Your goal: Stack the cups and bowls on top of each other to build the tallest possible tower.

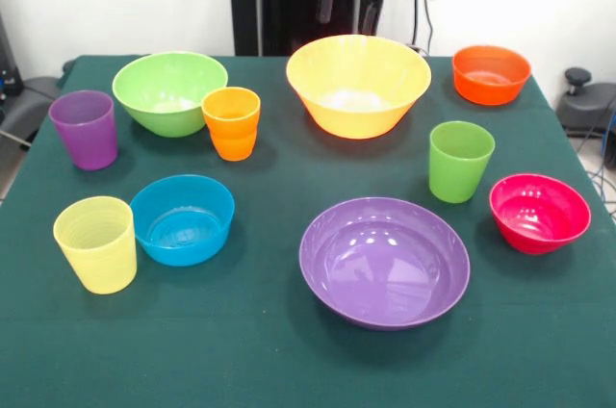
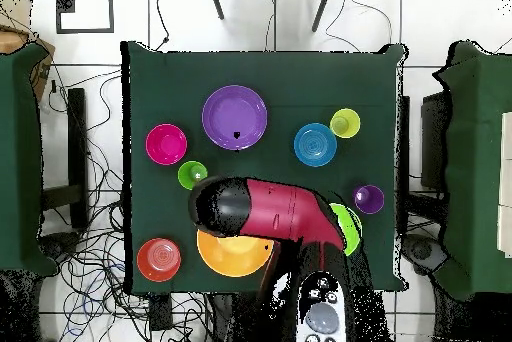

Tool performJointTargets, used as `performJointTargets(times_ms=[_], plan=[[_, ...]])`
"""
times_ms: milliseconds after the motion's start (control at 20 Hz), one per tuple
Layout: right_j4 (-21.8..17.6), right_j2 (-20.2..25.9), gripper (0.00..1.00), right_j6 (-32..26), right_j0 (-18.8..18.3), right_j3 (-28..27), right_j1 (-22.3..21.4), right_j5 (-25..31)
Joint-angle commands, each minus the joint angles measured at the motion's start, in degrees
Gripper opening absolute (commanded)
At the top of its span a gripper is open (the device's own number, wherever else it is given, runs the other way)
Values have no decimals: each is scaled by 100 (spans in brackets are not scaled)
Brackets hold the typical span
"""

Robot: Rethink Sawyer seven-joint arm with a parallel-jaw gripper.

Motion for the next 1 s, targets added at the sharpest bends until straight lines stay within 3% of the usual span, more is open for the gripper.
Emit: performJointTargets(times_ms=[50,700,900,1000], plan=[[-351,966,100,-1106,-452,708,-411,-63],[-830,1503,100,-877,-806,766,109,-593],[-1003,1519,100,-660,-806,655,278,-705],[-1216,1355,100,-445,-632,475,370,-856]])
